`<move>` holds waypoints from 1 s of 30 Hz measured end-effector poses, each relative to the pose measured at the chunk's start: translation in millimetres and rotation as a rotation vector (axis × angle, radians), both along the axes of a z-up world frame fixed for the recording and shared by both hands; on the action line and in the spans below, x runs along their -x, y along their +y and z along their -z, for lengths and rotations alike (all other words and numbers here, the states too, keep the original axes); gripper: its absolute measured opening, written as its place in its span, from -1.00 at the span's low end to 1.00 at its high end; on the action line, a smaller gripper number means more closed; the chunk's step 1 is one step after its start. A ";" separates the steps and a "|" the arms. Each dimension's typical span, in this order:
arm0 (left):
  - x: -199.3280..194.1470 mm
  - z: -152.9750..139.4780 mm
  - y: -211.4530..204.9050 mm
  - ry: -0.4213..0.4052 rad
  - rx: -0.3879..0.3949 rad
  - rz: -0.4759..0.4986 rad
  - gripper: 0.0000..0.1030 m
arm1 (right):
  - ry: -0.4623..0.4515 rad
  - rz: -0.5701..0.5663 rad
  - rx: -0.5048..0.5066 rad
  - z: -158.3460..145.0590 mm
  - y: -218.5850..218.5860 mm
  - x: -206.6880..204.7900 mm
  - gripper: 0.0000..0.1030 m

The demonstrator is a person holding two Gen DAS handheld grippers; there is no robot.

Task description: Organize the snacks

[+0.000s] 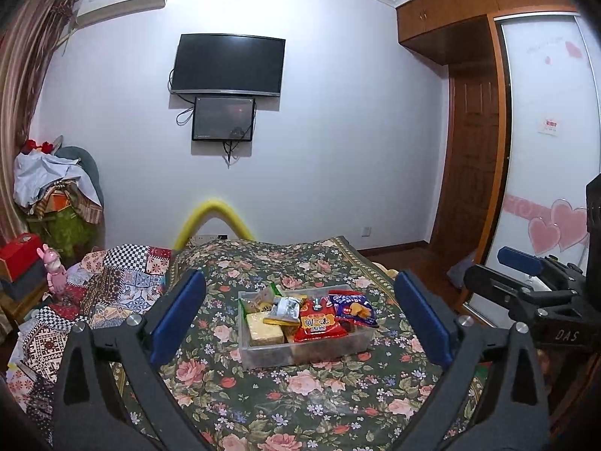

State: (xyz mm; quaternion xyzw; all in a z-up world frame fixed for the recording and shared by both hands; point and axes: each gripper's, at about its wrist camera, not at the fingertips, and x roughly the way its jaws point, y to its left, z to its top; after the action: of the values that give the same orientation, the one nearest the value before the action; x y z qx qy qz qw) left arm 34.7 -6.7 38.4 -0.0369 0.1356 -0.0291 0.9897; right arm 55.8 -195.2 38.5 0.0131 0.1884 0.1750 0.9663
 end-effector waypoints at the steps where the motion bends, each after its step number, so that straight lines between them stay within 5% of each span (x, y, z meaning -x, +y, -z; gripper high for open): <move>1: -0.2 1.0 0.8 0.001 0.002 0.000 0.98 | 0.001 0.001 0.002 -0.9 -0.5 2.7 1.00; 30: -3.2 10.5 -0.6 0.039 0.000 -0.003 0.99 | 0.030 0.001 0.010 5.1 -4.2 7.3 1.00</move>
State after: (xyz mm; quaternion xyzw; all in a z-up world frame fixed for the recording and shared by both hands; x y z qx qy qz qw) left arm 38.0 -7.3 27.9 -0.0376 0.1545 -0.0267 0.9869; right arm 48.5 -199.5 33.5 0.0108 0.2039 0.1733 0.9635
